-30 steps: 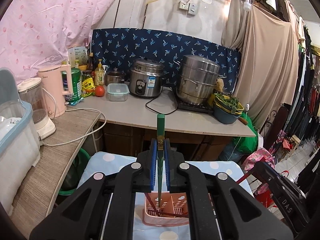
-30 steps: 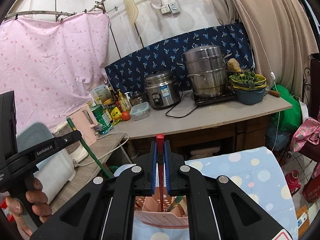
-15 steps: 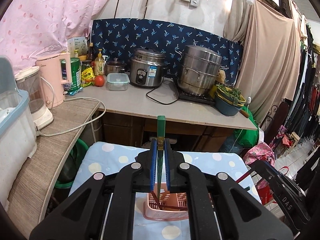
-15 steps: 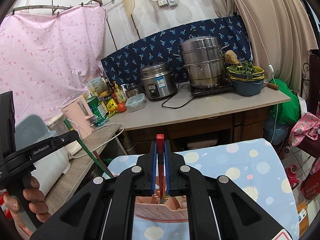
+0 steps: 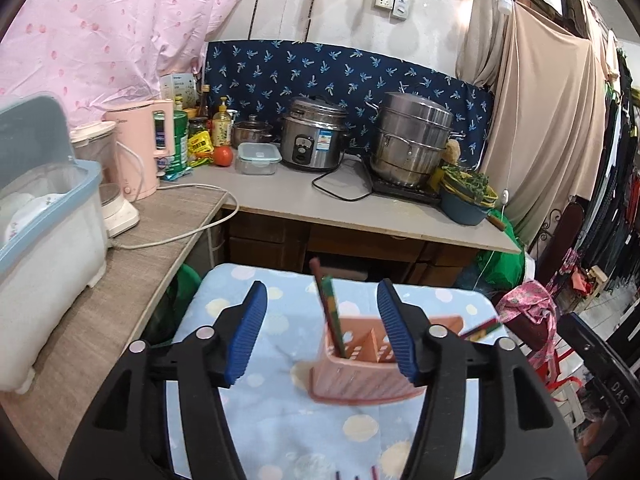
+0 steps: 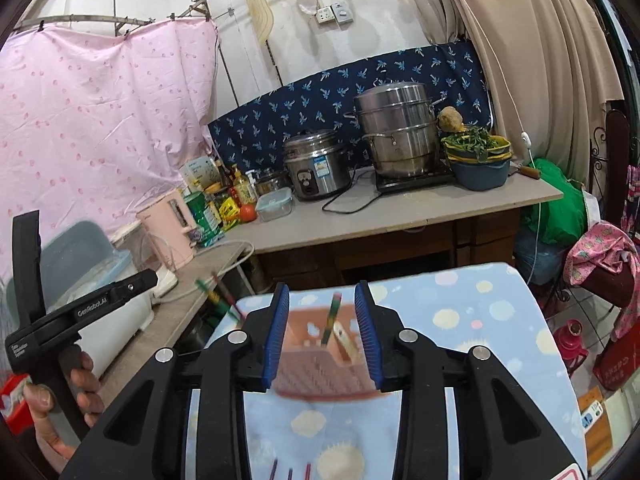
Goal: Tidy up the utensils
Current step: 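Open both tools to drop the chopsticks into the pink basket, then move both open tools back down over the remaining utensils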
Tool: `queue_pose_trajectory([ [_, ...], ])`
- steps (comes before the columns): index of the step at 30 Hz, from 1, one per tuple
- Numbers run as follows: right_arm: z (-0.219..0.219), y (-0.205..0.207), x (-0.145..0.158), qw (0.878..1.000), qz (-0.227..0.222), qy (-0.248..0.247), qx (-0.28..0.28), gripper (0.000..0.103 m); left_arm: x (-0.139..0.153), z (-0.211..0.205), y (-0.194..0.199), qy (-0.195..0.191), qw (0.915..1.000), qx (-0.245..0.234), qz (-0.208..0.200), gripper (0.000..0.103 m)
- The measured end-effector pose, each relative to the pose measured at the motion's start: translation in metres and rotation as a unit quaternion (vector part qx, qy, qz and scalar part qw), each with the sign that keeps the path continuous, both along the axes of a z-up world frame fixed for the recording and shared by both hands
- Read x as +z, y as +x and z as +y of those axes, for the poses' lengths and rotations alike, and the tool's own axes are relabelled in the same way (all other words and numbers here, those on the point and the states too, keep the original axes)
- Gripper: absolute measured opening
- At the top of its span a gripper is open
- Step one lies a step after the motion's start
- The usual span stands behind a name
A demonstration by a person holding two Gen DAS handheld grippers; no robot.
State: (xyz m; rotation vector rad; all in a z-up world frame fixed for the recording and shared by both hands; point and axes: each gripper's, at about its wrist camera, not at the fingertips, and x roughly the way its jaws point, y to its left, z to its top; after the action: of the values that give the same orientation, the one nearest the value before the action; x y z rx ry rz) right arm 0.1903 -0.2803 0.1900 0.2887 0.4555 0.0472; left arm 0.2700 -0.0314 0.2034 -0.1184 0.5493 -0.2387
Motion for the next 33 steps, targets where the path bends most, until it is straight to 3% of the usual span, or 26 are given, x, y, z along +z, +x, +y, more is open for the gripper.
queue_pose_trajectory([
  [11,0.039,-0.098,-0.067,0.995,0.090,-0.027,0.029,0.034,-0.061,0.015,-0.092,0.046,0.9978,-0.006,0.047,0.056],
  [20,0.070,-0.154,-0.147,0.980,0.190,-0.026,0.052,0.034,-0.133,0.023,-0.156,0.078,0.9903,-0.020,0.113,0.056],
  [29,0.094,-0.181,-0.186,0.973,0.217,-0.039,0.068,0.032,-0.183,0.025,-0.196,0.082,0.9808,-0.028,0.174,0.056],
  [33,0.101,-0.180,-0.196,0.970,0.226,-0.045,0.074,0.021,-0.191,0.020,-0.206,0.086,0.9791,-0.037,0.181,0.056],
])
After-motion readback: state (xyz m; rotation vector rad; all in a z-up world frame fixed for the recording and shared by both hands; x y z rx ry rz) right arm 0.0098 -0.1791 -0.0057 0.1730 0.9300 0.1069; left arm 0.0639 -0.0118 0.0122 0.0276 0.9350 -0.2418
